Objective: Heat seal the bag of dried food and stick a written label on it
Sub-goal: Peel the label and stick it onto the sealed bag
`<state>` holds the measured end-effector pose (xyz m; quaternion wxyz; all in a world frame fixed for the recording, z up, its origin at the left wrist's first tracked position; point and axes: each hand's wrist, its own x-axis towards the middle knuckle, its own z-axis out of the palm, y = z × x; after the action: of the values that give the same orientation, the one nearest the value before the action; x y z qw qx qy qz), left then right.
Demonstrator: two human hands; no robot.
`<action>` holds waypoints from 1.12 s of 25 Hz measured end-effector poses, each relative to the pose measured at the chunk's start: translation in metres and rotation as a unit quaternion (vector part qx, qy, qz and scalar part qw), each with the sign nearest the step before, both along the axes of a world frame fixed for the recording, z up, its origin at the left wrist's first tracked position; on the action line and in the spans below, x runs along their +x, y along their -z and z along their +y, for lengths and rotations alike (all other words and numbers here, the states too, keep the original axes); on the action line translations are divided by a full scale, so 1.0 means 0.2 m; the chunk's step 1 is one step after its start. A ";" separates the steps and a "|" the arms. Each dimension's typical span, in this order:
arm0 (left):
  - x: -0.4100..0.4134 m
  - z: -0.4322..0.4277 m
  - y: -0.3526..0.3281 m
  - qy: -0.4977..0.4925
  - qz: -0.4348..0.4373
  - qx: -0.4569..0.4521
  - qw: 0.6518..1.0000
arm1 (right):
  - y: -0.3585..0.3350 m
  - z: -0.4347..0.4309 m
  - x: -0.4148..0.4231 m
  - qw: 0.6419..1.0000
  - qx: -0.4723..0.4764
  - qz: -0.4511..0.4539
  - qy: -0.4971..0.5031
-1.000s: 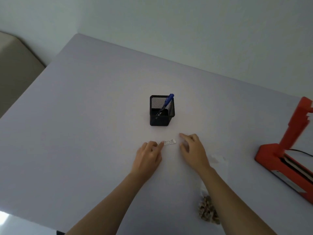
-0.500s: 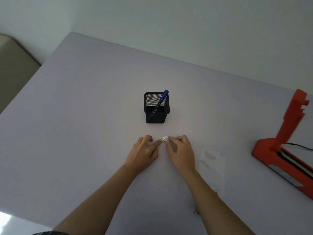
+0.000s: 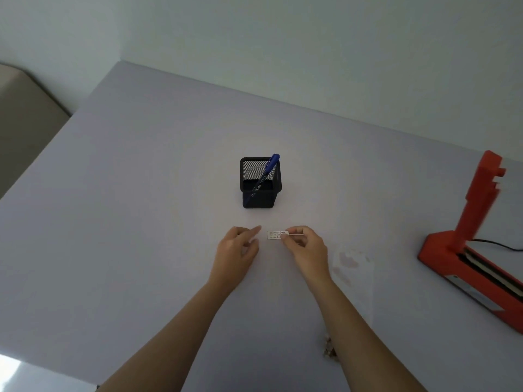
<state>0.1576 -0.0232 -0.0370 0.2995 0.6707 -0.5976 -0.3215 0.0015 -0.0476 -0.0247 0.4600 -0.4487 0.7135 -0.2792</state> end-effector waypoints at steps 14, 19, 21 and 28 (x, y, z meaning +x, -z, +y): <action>-0.16 0.16 -0.52 -0.153 0.221 -0.089 0.959 | -0.53 0.16 0.04 0.981 -0.077 -0.177 0.034; -0.17 0.20 -0.52 -0.141 0.193 -0.137 0.961 | -0.56 0.20 0.02 0.979 -0.076 -0.186 0.041; -0.18 0.21 -0.52 -0.141 0.187 -0.149 0.961 | -0.56 0.22 0.02 0.979 -0.077 -0.184 0.046; -0.17 0.23 -0.52 -0.092 0.104 -0.225 0.964 | -0.59 0.24 0.01 0.978 -0.080 -0.185 0.056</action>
<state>0.1230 0.0226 0.0669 0.5316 0.6005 -0.5561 -0.2179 0.0044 0.0009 0.0938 0.5306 -0.3842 0.6150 -0.4390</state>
